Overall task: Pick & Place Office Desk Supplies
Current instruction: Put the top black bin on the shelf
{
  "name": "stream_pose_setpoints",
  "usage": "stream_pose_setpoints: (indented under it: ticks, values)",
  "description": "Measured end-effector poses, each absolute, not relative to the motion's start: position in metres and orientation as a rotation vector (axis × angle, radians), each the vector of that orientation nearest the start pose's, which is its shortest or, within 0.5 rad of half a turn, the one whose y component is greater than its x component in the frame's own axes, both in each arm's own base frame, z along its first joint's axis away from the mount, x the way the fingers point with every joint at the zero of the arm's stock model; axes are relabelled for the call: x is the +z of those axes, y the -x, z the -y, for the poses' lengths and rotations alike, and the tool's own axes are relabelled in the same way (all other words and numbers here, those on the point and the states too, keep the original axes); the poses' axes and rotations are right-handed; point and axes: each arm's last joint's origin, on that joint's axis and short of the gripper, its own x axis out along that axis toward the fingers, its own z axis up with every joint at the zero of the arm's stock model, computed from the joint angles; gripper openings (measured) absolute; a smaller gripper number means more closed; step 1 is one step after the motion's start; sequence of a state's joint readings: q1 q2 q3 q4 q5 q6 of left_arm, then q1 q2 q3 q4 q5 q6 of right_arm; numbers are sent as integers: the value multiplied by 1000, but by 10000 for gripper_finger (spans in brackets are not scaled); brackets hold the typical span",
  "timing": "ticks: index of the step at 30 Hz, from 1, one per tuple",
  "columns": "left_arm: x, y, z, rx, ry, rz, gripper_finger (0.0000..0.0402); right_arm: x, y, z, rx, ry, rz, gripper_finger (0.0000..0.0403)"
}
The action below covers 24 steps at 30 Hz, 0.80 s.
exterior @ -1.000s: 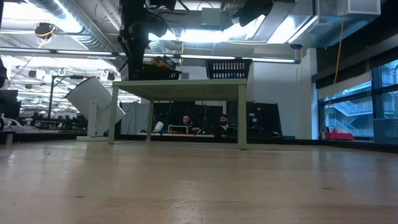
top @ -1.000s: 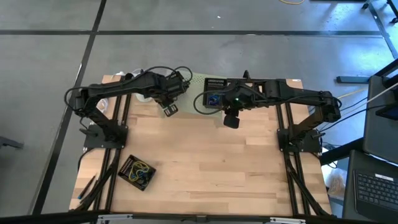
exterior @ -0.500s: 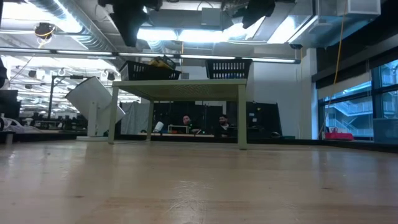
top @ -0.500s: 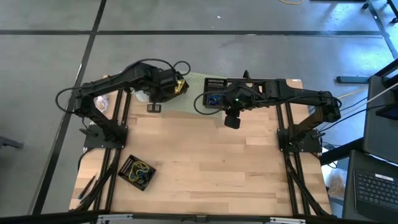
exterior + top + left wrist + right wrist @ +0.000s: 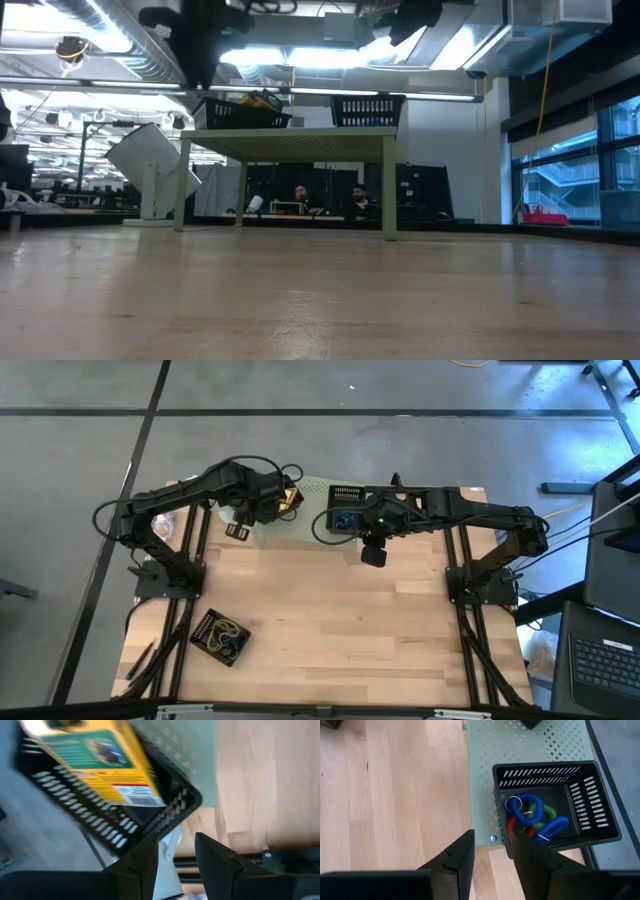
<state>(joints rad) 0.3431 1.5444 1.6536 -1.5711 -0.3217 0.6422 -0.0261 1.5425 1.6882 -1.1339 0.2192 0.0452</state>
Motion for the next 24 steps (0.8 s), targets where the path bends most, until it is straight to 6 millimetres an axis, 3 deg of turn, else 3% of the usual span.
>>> stream_pose_setpoints:
  ticks: [6,16,24]
  values:
    - [338,-244,-98,54,-512,-1665,123,382,-299,14,-247,55,-980,131]
    - [320,-250,-103,4,-611,-1653,117,382,-299,14,-249,51,-979,131]
    - [320,-251,-102,-60,-615,-1626,21,382,-299,14,-247,54,-980,131]
